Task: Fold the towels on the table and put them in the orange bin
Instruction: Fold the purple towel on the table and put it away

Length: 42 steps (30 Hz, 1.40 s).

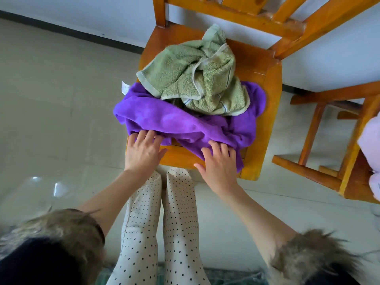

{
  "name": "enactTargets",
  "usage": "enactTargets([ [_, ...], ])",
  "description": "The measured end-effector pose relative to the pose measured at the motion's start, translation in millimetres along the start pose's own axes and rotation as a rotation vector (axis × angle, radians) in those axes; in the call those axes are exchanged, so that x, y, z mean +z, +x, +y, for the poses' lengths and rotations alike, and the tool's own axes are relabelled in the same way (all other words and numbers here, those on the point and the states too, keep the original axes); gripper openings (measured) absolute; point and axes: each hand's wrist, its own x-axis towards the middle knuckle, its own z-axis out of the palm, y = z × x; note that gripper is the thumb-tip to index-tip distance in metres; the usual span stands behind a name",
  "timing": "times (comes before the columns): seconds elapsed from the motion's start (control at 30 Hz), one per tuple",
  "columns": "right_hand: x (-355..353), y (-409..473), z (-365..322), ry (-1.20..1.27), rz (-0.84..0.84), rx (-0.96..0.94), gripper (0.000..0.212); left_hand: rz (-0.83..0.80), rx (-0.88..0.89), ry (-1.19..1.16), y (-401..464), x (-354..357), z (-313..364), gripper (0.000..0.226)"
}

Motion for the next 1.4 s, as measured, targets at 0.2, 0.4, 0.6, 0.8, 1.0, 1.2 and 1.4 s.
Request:
enactTargets([
  [0.2,11,11,0,-0.102,0.126,0.063,0.011,0.045,-0.065,0.02,1,13,4,0.004],
  [0.4,-17,8,-3,0.358,0.101,0.165,0.005,0.066,-0.115,-0.211,-18,-6,-4,0.006],
  [0.6,-89,-7,-3,0.776,0.015,0.246,0.012,0.099,-0.298,-0.298,-48,-64,-6,0.017],
  [0.8,-194,-14,-26,0.872,0.002,0.067,0.01,0.175,0.034,-0.497,-52,-161,47,0.022],
  [1.0,-287,-25,-46,0.848,0.04,-0.119,0.014,0.369,-0.124,-0.666,-60,-241,66,0.017],
  [1.2,-355,-46,-80,0.777,-0.205,-0.318,0.02,0.366,-0.103,-0.615,-111,-322,38,0.018],
  [1.4,-394,-69,-130,0.597,0.134,-0.49,0.012,0.468,-0.136,-0.695,-175,-387,12,0.013],
])
